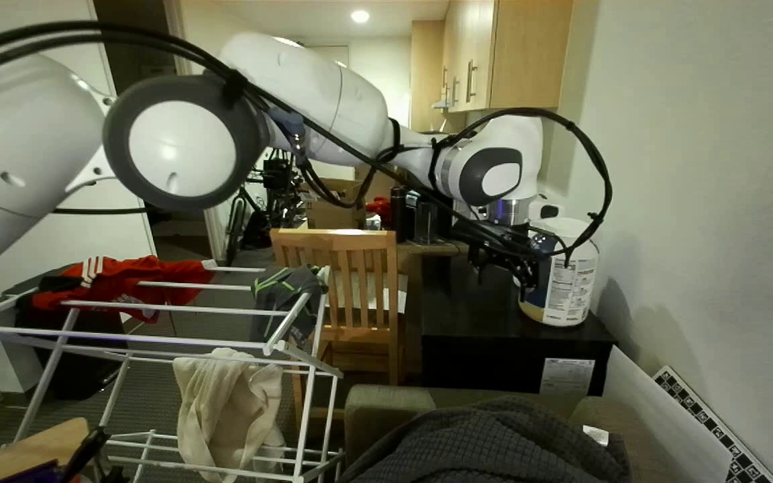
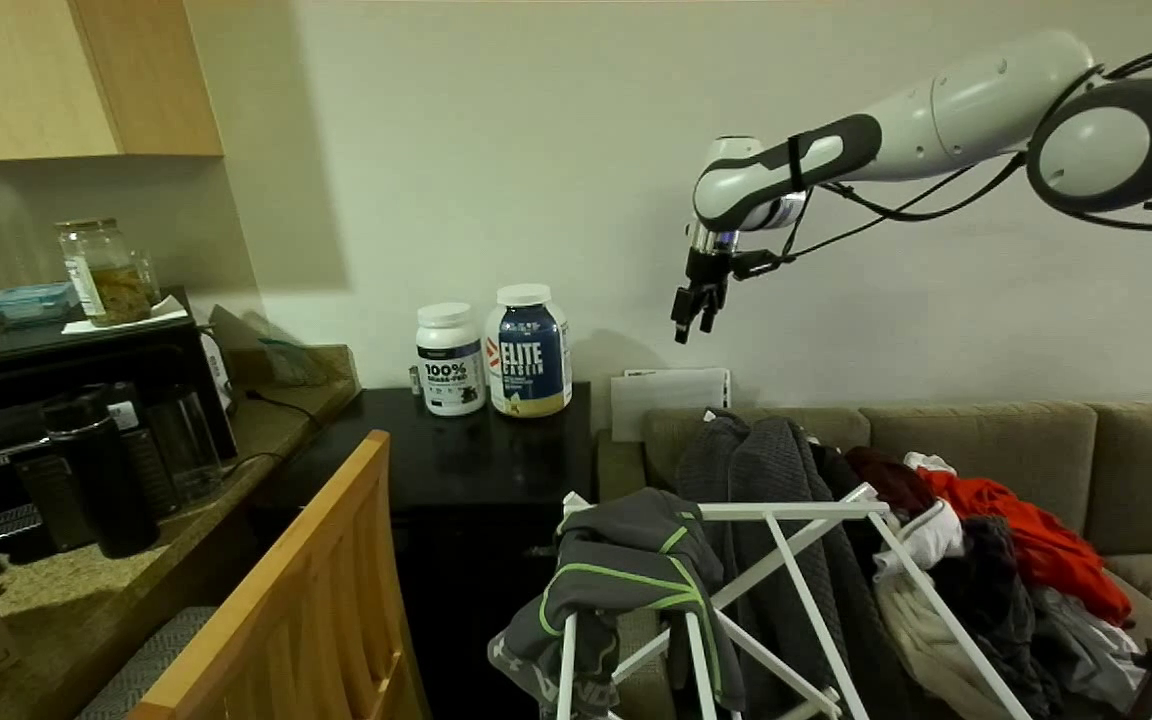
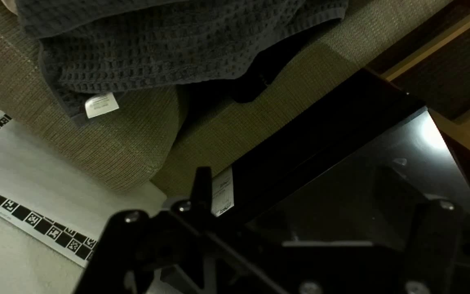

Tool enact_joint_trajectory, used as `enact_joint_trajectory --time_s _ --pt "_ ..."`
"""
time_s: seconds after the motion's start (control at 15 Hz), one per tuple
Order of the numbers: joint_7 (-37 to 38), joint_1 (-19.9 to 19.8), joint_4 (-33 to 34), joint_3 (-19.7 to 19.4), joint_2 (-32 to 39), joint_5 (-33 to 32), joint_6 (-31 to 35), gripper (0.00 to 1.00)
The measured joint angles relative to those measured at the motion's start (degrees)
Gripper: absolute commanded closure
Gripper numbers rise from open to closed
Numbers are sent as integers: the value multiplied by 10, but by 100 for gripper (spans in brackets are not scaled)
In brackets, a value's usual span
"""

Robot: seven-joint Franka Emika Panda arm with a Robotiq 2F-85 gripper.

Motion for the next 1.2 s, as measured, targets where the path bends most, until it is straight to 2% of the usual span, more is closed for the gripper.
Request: enact_joint_trajectory --time_s 0.27,0.67,1.2 --pt "64 26 32 -3 42 -31 1 0" --pt "64 25 40 -3 52 -46 -7 0" --pt "-106 -18 29 1 50 -46 -11 0"
